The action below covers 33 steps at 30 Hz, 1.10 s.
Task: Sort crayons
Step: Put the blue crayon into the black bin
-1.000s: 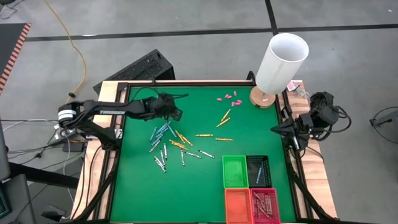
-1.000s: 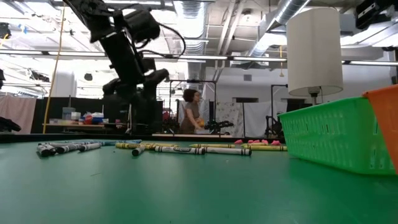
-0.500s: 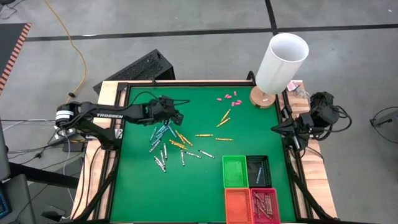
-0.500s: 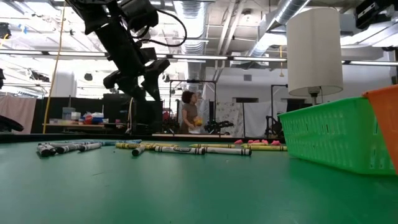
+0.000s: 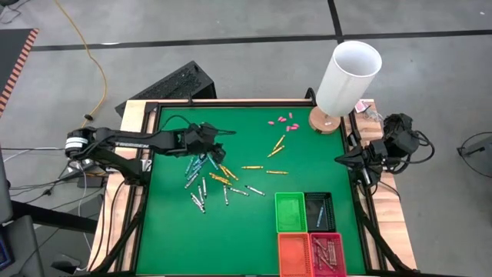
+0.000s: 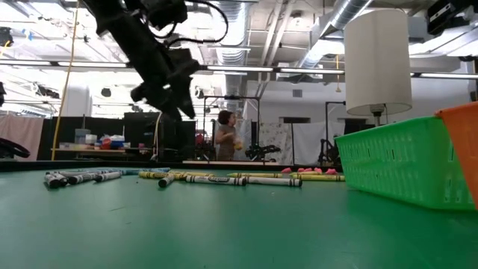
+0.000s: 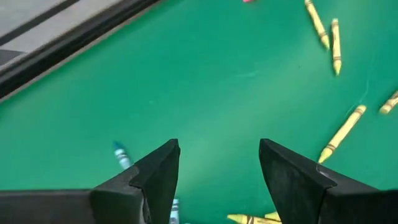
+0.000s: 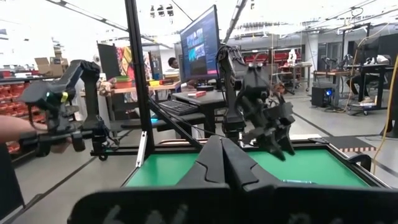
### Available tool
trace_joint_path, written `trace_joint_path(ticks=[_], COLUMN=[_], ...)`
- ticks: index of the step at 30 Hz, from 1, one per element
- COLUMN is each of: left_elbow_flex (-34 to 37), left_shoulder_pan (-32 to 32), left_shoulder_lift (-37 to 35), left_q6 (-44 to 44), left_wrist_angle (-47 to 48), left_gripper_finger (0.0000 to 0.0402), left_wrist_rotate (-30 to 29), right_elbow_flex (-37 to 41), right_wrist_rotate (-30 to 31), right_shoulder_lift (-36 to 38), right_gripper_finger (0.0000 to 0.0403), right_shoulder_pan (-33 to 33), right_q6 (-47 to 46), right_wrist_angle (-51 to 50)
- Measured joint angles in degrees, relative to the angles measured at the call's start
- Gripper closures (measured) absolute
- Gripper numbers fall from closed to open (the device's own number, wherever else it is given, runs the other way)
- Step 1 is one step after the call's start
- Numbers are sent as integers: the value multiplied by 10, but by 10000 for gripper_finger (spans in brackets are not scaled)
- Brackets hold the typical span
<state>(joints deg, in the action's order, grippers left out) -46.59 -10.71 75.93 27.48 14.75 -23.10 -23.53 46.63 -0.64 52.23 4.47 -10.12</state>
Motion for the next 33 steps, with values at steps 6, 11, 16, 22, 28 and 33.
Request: trace_joint_path(ticks=[6, 11, 16, 22, 28, 33], left_elbow_flex=[0, 0, -1, -1, 0, 0], left_shoulder_pan=[-6, 13, 67, 122, 147, 154], left_shoulder_lift=[-133, -266, -363, -363, -273, -216], left_q6=[35, 56, 163, 314, 427, 439], left_wrist_angle=[22, 67, 188, 305, 373, 370], left_gripper_finger=[191, 191, 191, 191, 191, 191], left_wrist_rotate=[-18, -97, -228, -353, -365, -333], right_elbow_flex=[0, 0, 0, 0, 0, 0], right_wrist_rotate=[0, 0, 0, 0, 1, 1], right_shoulder_lift=[0, 0, 0, 0, 0, 0], right_gripper_finger=[403, 403, 403, 403, 403, 403], right_shoulder_pan=[0, 0, 0, 0, 0, 0], right_q6=[0, -1, -14, -15, -15, -15], right_wrist_angle=[-4, -3, -1, 5, 8, 8])
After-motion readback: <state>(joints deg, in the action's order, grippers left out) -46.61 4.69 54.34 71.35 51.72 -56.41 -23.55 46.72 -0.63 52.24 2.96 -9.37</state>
